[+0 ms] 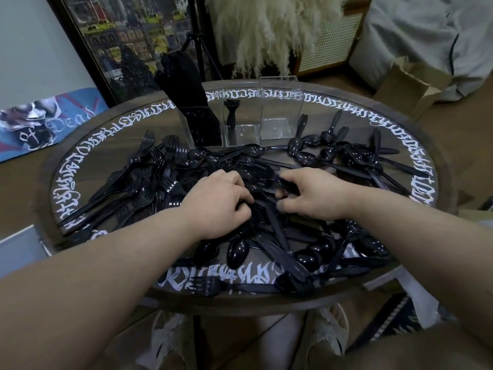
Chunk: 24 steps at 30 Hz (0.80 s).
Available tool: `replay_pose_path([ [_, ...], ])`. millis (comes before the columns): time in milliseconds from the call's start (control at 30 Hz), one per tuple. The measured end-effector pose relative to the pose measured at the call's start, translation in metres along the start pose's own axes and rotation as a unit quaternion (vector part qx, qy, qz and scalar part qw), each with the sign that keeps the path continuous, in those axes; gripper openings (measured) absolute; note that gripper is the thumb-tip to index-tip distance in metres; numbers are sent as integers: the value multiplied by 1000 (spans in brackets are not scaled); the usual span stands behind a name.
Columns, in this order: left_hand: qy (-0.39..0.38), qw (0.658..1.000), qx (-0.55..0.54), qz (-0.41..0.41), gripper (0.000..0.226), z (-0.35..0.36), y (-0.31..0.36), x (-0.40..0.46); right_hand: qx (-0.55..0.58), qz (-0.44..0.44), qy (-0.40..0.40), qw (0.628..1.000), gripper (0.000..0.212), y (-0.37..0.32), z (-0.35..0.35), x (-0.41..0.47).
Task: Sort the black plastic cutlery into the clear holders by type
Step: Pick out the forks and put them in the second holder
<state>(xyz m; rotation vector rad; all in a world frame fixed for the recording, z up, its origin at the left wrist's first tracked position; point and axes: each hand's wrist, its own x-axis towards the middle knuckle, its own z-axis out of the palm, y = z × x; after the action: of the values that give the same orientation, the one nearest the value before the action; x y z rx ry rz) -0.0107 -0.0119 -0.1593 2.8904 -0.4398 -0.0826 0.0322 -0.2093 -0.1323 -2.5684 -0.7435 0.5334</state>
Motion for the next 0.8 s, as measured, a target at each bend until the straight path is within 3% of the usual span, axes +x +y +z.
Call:
replay_pose_path([
  [133,2,1000,13,-5,28,4,2,3,-46,0,18,999,8,4,7,6],
  [267,19,1000,-5,-17,19,5,2,8,4,18,31,999,16,10,8,10],
  [500,109,982,-139,-65,11,-13,-4,11,79,0,102,992,18,1,2,11],
  [800,279,895,-326,-122,20,-42,-2,16,114,-14,183,976,16,-20,-11,24],
])
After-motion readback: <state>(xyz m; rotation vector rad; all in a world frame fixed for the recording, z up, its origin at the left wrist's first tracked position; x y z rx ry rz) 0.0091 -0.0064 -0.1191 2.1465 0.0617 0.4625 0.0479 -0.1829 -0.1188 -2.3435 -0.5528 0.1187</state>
